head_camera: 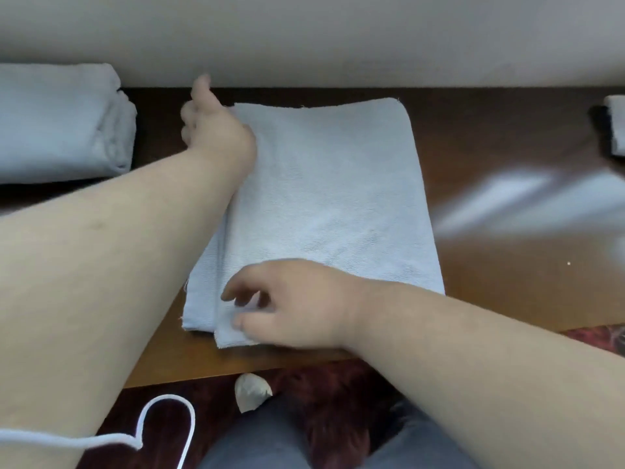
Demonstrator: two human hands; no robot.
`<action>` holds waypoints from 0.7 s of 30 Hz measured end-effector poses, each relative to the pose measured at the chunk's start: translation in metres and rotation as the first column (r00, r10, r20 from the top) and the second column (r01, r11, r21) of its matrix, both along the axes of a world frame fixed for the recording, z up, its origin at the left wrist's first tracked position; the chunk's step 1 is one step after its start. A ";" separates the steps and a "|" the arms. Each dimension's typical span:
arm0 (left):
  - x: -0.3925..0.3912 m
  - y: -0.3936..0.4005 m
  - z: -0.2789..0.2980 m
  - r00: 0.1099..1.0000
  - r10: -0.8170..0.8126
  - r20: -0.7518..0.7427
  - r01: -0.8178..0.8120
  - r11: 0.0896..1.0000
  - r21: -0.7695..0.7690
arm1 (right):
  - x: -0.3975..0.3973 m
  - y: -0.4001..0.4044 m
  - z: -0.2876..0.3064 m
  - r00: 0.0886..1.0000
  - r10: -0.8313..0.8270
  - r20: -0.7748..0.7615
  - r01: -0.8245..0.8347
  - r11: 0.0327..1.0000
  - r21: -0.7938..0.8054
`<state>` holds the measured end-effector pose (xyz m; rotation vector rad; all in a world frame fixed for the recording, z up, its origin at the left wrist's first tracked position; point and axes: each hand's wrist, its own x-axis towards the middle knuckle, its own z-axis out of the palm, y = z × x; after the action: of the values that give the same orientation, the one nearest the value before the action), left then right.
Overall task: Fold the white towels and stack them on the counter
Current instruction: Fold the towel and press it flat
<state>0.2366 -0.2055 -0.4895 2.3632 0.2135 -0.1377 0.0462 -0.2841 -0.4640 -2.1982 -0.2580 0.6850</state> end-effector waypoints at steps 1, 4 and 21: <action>-0.012 0.002 0.004 0.994 -0.068 0.085 0.061 0.995 0.077 | 0.010 -0.017 0.001 0.992 -0.108 0.058 0.106 0.994 0.035; -0.070 -0.001 0.002 0.929 -0.353 0.111 0.329 0.925 0.191 | 0.060 -0.089 0.005 0.889 -0.290 0.355 0.366 0.915 -0.169; -0.137 -0.037 -0.006 0.591 -0.753 -0.290 0.799 0.496 0.340 | -0.027 -0.137 -0.017 0.984 -0.172 0.056 0.171 0.782 -0.599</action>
<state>0.1000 -0.2425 -0.4953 2.7236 -0.9273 -0.7237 0.0191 -0.4213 -0.4810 -2.7837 0.2006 0.7350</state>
